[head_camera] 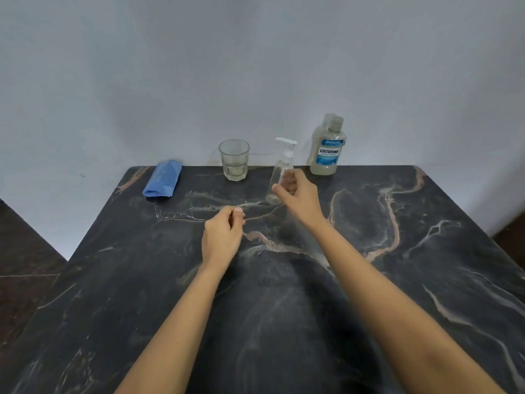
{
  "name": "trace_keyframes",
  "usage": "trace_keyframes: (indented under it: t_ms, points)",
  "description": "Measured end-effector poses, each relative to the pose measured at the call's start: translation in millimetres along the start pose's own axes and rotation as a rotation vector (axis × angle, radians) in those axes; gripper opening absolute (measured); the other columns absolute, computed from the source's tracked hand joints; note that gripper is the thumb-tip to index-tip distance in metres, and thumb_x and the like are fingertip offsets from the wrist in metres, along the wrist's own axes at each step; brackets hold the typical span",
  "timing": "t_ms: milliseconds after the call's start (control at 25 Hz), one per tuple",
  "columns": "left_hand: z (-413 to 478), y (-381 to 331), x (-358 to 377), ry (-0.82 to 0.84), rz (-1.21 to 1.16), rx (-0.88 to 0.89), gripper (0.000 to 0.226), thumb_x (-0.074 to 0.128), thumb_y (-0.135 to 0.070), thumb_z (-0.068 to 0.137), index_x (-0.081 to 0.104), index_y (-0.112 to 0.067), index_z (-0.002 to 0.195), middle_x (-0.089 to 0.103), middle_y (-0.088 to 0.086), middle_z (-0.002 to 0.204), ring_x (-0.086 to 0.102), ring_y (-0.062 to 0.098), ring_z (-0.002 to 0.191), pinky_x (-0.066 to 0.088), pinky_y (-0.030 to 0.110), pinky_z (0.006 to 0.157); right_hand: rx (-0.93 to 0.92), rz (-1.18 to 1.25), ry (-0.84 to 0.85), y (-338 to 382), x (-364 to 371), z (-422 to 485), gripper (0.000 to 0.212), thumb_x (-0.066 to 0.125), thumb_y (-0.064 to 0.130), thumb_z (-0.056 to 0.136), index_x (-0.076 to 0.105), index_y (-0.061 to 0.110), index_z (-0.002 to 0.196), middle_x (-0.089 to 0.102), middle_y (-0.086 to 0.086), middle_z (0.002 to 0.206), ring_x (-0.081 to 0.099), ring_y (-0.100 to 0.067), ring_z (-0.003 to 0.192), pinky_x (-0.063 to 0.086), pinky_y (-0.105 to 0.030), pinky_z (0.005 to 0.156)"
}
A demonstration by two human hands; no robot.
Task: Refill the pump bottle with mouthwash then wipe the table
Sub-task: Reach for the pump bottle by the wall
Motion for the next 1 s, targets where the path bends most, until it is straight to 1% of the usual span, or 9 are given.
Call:
trace_keyframes:
  t_ms: [160, 200, 280, 360, 480, 640, 840, 920, 1000]
  points:
    - [-29, 2, -2, 0.003, -0.058, -0.047, 0.023, 0.048, -0.032, 0.097, 0.066, -0.022, 0.087, 0.070, -0.009, 0.077, 0.067, 0.008, 0.073, 0.055, 0.037, 0.073, -0.015, -0.056, 0.041, 6, -11, -51, 0.038, 0.070, 0.030, 0.078, 0.059, 0.019, 0.113, 0.063, 0.008, 0.102, 0.061, -0.003, 0.088, 0.044, -0.008, 0.072]
    - [-35, 3, -2, 0.003, -0.070, -0.053, 0.023, 0.048, -0.031, 0.097, 0.067, -0.022, 0.086, 0.070, -0.008, 0.076, 0.067, 0.010, 0.072, 0.056, 0.038, 0.073, -0.009, -0.050, 0.052, 6, -14, -60, 0.037, 0.071, 0.028, 0.077, 0.061, 0.019, 0.112, 0.064, 0.006, 0.103, 0.062, -0.006, 0.089, 0.046, -0.010, 0.074]
    - [-46, 5, -3, 0.011, -0.084, -0.061, 0.023, 0.048, -0.029, 0.096, 0.067, -0.023, 0.085, 0.070, -0.008, 0.075, 0.067, 0.010, 0.069, 0.056, 0.039, 0.072, 0.025, -0.020, 0.097, 5, -23, -74, 0.037, 0.072, 0.024, 0.075, 0.063, 0.019, 0.111, 0.066, 0.004, 0.105, 0.064, -0.010, 0.093, 0.052, -0.020, 0.079]
    - [-56, 6, -2, 0.022, -0.080, -0.062, 0.023, 0.048, -0.028, 0.096, 0.067, -0.024, 0.084, 0.070, -0.008, 0.074, 0.067, 0.011, 0.069, 0.055, 0.039, 0.071, 0.048, 0.009, 0.165, 3, -34, -84, 0.036, 0.072, 0.021, 0.073, 0.064, 0.022, 0.108, 0.067, 0.006, 0.105, 0.064, -0.010, 0.096, 0.052, -0.028, 0.083]
    - [-63, 4, 1, 0.035, -0.091, -0.059, 0.022, 0.049, -0.026, 0.096, 0.067, -0.021, 0.086, 0.071, -0.009, 0.076, 0.066, 0.006, 0.069, 0.056, 0.037, 0.072, 0.046, -0.008, 0.278, -2, -43, -91, 0.036, 0.071, 0.018, 0.072, 0.064, 0.024, 0.107, 0.067, 0.007, 0.106, 0.064, -0.008, 0.098, 0.051, -0.028, 0.083]
    - [-65, -1, 9, 0.041, -0.100, -0.067, 0.023, 0.048, -0.027, 0.096, 0.067, -0.023, 0.085, 0.071, -0.011, 0.076, 0.066, 0.005, 0.068, 0.056, 0.036, 0.071, 0.056, 0.026, 0.336, -10, -42, -94, 0.033, 0.070, 0.013, 0.073, 0.065, 0.019, 0.105, 0.067, 0.000, 0.108, 0.064, -0.014, 0.103, 0.051, -0.037, 0.094]
    - [-71, -9, 19, 0.062, -0.085, -0.063, 0.025, 0.047, -0.030, 0.096, 0.067, -0.028, 0.082, 0.070, -0.015, 0.074, 0.065, 0.003, 0.065, 0.056, 0.034, 0.070, 0.060, 0.083, 0.349, -16, -42, -95, 0.037, 0.071, 0.013, 0.076, 0.064, 0.018, 0.111, 0.067, 0.001, 0.111, 0.063, -0.012, 0.106, 0.050, -0.034, 0.097]
    - [-72, -11, 22, 0.064, -0.086, -0.062, 0.025, 0.048, -0.030, 0.096, 0.067, -0.031, 0.081, 0.070, -0.015, 0.072, 0.065, 0.001, 0.065, 0.056, 0.034, 0.070, 0.064, 0.112, 0.380, -19, -42, -96, 0.045, 0.073, 0.013, 0.076, 0.060, 0.018, 0.119, 0.064, 0.001, 0.117, 0.062, -0.013, 0.109, 0.051, -0.033, 0.097]
    - [-76, -14, 26, 0.074, -0.083, -0.060, 0.026, 0.048, -0.032, 0.096, 0.066, -0.034, 0.078, 0.070, -0.017, 0.070, 0.065, -0.001, 0.067, 0.056, 0.033, 0.072, 0.087, 0.145, 0.435, -24, -48, -97, 0.058, 0.075, 0.012, 0.076, 0.054, 0.021, 0.129, 0.057, 0.002, 0.127, 0.057, -0.014, 0.116, 0.049, -0.031, 0.099]
Point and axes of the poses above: each hand's wrist, its own z-axis towards the middle knuckle, its own x-axis out of the palm, y = z × x, the point moved 2 cm from there along z, towards the middle knuckle
